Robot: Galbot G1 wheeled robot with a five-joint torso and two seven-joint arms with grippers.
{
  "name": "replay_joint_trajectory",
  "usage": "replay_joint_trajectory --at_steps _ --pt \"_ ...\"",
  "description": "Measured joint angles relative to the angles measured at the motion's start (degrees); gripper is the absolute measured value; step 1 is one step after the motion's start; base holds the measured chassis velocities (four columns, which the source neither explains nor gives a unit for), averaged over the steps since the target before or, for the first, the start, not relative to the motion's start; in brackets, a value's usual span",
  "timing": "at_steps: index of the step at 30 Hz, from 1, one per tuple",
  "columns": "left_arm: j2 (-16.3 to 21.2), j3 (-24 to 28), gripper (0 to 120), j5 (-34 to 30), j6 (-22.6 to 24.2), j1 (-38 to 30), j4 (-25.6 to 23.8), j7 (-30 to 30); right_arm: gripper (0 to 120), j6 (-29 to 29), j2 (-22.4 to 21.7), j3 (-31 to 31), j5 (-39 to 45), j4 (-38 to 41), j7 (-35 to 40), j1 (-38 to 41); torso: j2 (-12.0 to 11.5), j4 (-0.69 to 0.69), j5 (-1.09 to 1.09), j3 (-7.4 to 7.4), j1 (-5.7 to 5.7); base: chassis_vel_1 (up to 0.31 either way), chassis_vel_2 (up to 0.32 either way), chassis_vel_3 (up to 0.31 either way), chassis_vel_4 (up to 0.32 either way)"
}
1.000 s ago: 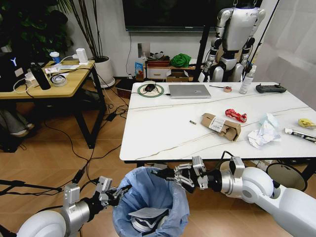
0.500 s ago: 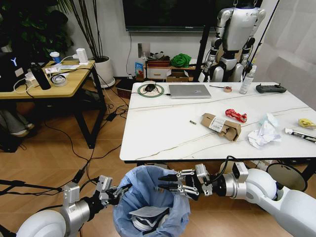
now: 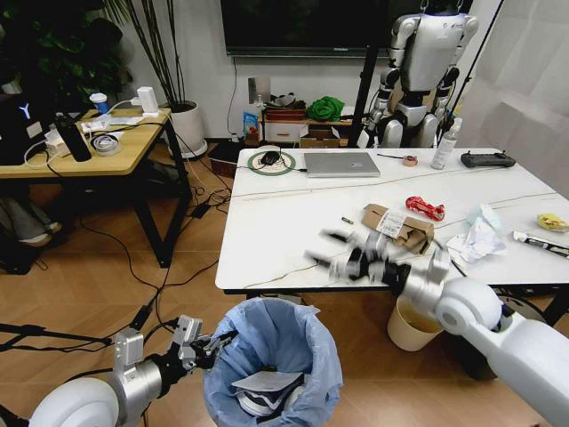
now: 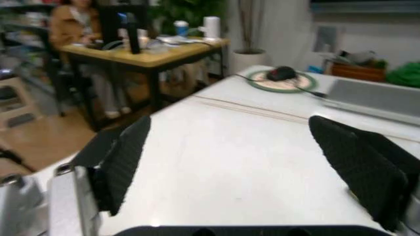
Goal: Pick up the trash bin and place the trash from the table into it.
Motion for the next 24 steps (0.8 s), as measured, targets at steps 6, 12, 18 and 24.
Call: replay_joint_trajectory --at_steps 6,12,18,24 --pt "-0.11 -0.53 0 0.22 0.0 0.83 -0.2 0.1 100 -4.94 6.45 -2.26 -1.58 -12.74 3.56 8.2 0.0 0.02 -0.01 0.0 0.0 0.0 0.0 0.0 0.0" --pt "-0.24 -0.76 0 0.24 -0.01 1.07 -0.23 0.11 100 -8.15 9.35 -3.73 -3.64 -21.5 2.83 12.85 0.0 0.0 -0.01 0.0 0.0 0.0 0.0 0.0 0.0" --pt "-0.29 -0.64 0 0.24 -0.01 0.61 0.05 0.1 100 -9.81 11.2 -5.94 -5.12 -25.29 1.24 15.34 0.0 0.01 -0.01 0.0 -0.01 0.0 0.0 0.0 0.0" --pt "-0.65 -0.59 0 0.29 -0.02 0.74 0.14 0.08 100 -10.25 12.3 -8.08 -6.89 -28.02 -0.16 17.15 0.0 0.0 -0.01 0.0 -0.01 0.0 0.0 0.0 0.0"
